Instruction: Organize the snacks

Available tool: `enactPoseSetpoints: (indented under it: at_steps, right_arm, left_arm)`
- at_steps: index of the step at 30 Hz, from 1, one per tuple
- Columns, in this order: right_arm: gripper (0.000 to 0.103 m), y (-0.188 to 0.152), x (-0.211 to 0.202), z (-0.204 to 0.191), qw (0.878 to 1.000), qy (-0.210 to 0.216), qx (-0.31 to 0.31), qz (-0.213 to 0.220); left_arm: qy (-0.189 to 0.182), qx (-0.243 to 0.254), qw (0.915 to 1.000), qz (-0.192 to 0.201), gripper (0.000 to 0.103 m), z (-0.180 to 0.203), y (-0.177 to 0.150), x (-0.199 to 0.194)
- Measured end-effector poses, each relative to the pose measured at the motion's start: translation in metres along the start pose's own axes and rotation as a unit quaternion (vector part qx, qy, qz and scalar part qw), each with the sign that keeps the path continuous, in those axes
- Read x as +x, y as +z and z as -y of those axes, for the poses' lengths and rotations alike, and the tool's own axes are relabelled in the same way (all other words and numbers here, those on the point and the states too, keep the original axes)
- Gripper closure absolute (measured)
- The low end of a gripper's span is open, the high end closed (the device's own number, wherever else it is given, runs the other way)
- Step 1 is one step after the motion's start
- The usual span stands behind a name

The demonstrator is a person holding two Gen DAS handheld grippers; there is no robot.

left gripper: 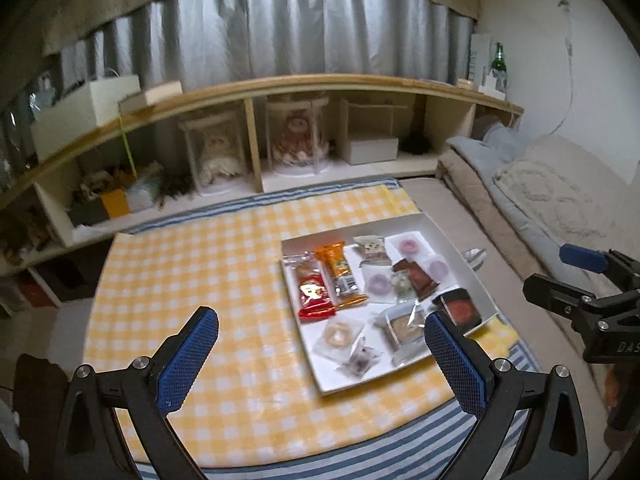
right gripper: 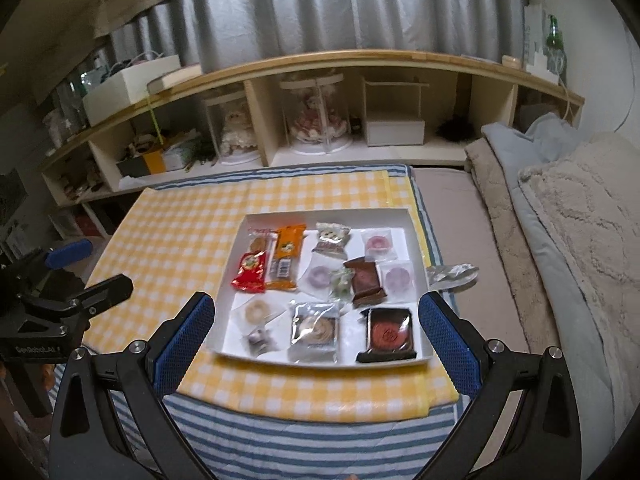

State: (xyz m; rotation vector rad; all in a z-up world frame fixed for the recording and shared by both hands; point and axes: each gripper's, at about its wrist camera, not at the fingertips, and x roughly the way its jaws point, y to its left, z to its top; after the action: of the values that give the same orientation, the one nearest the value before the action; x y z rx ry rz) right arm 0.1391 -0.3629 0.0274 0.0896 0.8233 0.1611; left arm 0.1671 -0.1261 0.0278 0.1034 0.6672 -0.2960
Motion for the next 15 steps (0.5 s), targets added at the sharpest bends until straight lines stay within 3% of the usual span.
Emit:
enactPoseSetpoints:
  at_steps: [10, 15]
  right_arm:
    - [0.0, -0.043, -0.024, -0.024, 1.0, -0.015, -0.013, 0.017]
    - [0.0, -0.063, -0.033, -0.033, 0.999, -0.036, -0.026, 0.029]
  left_arm:
    - [0.013, 0.021, 0.9996, 0.01, 0.0, 0.004, -0.065, -0.044]
    - [-0.006, 0.004, 0.9999, 0.011, 0.0, -0.006, -0.086, -0.049]
